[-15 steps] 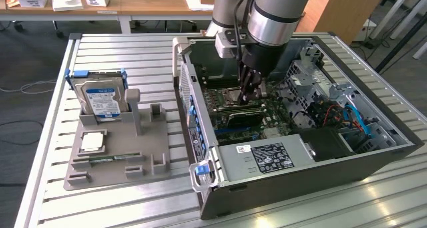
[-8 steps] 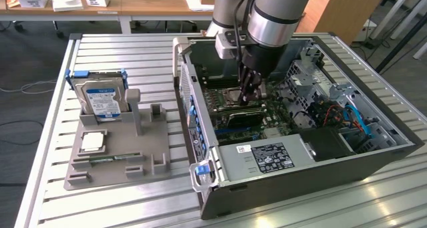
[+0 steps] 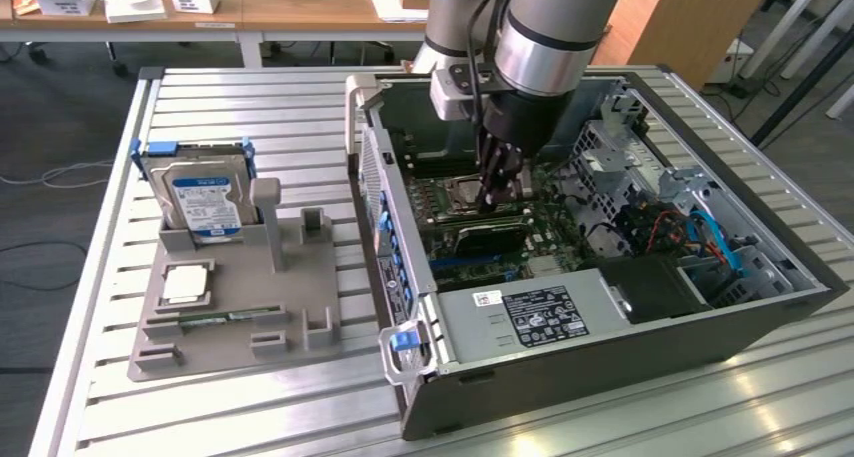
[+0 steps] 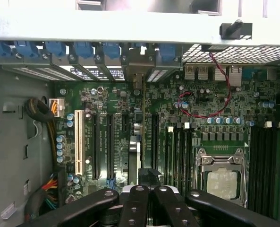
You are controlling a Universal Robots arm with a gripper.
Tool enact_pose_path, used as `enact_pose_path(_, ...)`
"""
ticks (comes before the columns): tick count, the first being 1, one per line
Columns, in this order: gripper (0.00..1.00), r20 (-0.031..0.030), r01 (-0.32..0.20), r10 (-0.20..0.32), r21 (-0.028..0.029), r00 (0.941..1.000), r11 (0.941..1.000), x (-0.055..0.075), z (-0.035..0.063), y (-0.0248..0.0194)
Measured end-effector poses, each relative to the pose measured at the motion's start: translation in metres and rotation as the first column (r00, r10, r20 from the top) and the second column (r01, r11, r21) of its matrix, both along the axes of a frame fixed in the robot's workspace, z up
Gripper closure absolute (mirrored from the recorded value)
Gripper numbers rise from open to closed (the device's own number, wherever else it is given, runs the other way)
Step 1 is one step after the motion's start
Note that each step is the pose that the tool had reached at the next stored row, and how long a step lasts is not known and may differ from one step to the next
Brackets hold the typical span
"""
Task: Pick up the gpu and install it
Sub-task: 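Press down on the gpu until it lock into place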
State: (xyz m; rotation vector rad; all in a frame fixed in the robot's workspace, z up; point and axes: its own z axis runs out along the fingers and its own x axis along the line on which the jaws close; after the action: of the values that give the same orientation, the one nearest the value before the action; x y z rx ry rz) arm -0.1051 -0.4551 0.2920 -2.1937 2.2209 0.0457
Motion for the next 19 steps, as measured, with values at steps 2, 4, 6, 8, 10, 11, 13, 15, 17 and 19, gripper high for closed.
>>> enact_pose_path(2,0.89,-0.0002,0.000,0.000,-0.0003,1.0000,1.0000,0.0000,-0.0019,0.0000)
enact_pose_path(4,0.89,-0.0002,0.000,0.000,-0.0004,1.0000,1.0000,0.0000,-0.0040,0.0000)
enact_pose_path(6,0.89,-0.0003,0.000,0.000,-0.0005,1.0000,1.0000,0.0000,-0.0051,0.0000)
enact_pose_path(8,0.89,-0.0004,0.000,0.000,-0.0007,1.0000,1.0000,0.0000,-0.0051,-0.0001)
enact_pose_path(10,0.89,-0.0003,0.000,0.000,-0.0006,1.0000,1.0000,-0.0001,-0.0051,-0.0001)
enact_pose_path(11,0.89,-0.0001,0.000,0.000,-0.0003,1.0000,1.0000,-0.0009,-0.0054,0.0000)
enact_pose_path(13,0.89,-0.0001,0.000,0.000,-0.0002,1.0000,1.0000,-0.0027,-0.0054,0.0000)
enact_pose_path(15,0.89,-0.0002,0.000,0.000,-0.0004,1.0000,1.0000,-0.0029,-0.0053,0.0000)
enact_pose_path(17,0.89,-0.0002,0.000,0.000,-0.0005,1.0000,1.0000,-0.0030,-0.0053,0.0000)
enact_pose_path(19,0.89,-0.0002,0.000,0.000,-0.0003,1.0000,1.0000,-0.0031,-0.0067,-0.0001)
